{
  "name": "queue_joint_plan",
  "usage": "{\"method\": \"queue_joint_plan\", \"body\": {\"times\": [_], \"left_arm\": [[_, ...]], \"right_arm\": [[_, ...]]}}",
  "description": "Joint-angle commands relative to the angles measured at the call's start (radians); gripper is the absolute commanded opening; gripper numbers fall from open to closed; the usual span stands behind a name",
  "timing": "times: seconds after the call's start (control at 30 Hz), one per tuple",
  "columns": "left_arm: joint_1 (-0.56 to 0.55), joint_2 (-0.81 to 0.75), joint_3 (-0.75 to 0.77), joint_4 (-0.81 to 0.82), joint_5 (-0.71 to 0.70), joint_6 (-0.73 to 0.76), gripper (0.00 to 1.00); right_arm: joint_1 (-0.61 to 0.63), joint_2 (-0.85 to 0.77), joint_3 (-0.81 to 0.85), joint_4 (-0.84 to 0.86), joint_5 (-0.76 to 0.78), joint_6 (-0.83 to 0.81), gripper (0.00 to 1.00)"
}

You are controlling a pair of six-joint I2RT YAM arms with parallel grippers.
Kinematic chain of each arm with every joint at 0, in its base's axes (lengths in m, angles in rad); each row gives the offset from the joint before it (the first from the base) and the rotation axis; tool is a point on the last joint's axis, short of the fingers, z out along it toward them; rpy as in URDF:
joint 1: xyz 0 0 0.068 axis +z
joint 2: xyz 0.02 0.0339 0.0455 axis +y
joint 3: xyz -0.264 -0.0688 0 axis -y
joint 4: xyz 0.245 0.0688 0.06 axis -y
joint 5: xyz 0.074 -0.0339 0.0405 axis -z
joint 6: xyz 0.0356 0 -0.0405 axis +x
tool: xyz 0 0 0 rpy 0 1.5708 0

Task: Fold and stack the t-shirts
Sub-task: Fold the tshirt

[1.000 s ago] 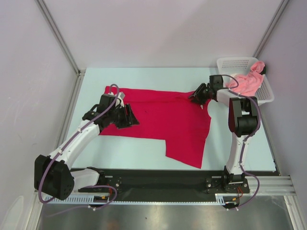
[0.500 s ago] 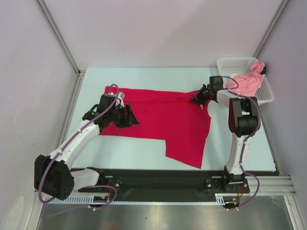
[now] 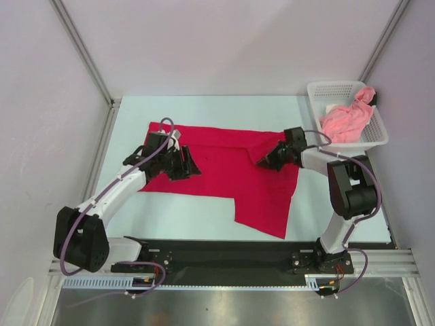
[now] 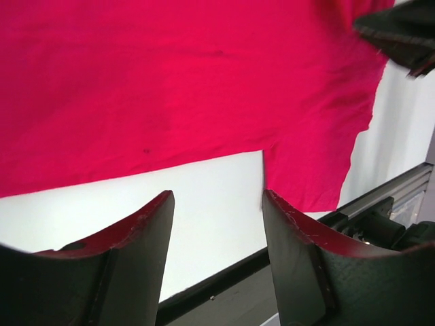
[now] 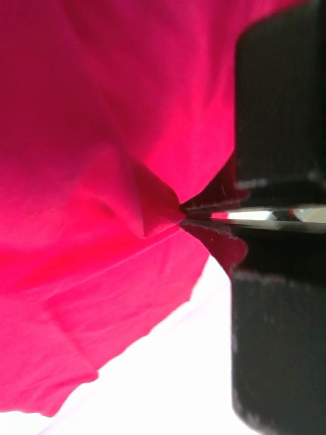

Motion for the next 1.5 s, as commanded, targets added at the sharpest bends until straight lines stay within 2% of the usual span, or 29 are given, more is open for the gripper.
{"method": "queue_joint_plan", "body": {"times": [0.0, 0.03, 0.13, 0.17, 0.23, 0.27, 0.3, 0.33, 0.43, 0.53, 0.6, 0.63, 0.73, 0.87, 0.97, 1.13, 1.27, 1.47], "left_arm": [[-0.008, 0.032, 0.001, 0.081, 0.063, -0.018, 0.61], [-0.010, 0.041, 0.001, 0.102, 0.071, -0.020, 0.61], [-0.016, 0.084, -0.002, 0.147, 0.104, -0.029, 0.62], [-0.020, 0.101, 0.000, 0.190, 0.118, -0.032, 0.62], [-0.043, 0.153, 0.007, 0.240, 0.147, -0.044, 0.62], [-0.056, 0.171, 0.013, 0.292, 0.155, -0.053, 0.62], [-0.081, 0.220, 0.032, 0.319, 0.150, -0.061, 0.62], [-0.094, 0.246, 0.044, 0.374, 0.152, -0.069, 0.61], [-0.146, 0.366, 0.099, 0.490, 0.167, -0.128, 0.57], [-0.195, 0.495, 0.177, 0.611, 0.160, -0.190, 0.56], [-0.221, 0.549, 0.243, 0.656, 0.160, -0.225, 0.60], [-0.230, 0.575, 0.269, 0.664, 0.140, -0.224, 0.62], [-0.257, 0.644, 0.346, 0.678, 0.098, -0.181, 0.66], [-0.257, 0.736, 0.427, 0.678, 0.095, -0.208, 0.73], [-0.261, 0.785, 0.449, 0.681, 0.072, -0.243, 0.75], [-0.261, 0.782, 0.446, 0.638, -0.008, -0.236, 0.72], [-0.261, 0.828, 0.467, 0.643, 0.049, -0.266, 0.67], [-0.270, 0.866, 0.484, 0.655, 0.066, -0.291, 0.65]], "right_arm": [[0.038, -0.080, -0.111, 0.132, -0.002, 0.190, 0.10], [0.042, -0.091, -0.126, 0.181, -0.010, 0.204, 0.11], [0.032, -0.125, -0.102, 0.163, -0.049, 0.154, 0.30], [0.023, -0.137, -0.087, 0.090, -0.069, 0.116, 0.41], [0.003, -0.159, -0.040, 0.048, -0.117, -0.026, 0.56], [-0.026, -0.169, -0.018, -0.037, -0.129, -0.085, 0.63], [-0.046, -0.183, 0.011, -0.088, -0.126, -0.227, 0.64], [-0.063, -0.188, 0.039, -0.204, -0.108, -0.290, 0.64], [-0.156, -0.229, 0.080, -0.291, -0.045, -0.458, 0.63], [-0.271, -0.242, 0.084, -0.289, -0.042, -0.535, 0.61], [-0.323, -0.232, 0.088, -0.262, -0.065, -0.559, 0.63], [-0.334, -0.203, 0.090, -0.221, -0.089, -0.581, 0.68], [-0.356, -0.102, 0.133, -0.185, -0.178, -0.639, 0.70], [-0.359, -0.036, 0.122, -0.058, -0.233, -0.642, 0.74], [-0.357, 0.011, 0.123, 0.008, -0.252, -0.627, 0.75], [-0.356, 0.055, 0.142, 0.027, -0.261, -0.638, 0.71], [-0.353, 0.062, 0.142, 0.020, -0.257, -0.647, 0.69], [-0.324, 0.042, 0.123, -0.006, -0.218, -0.697, 0.68]]}}
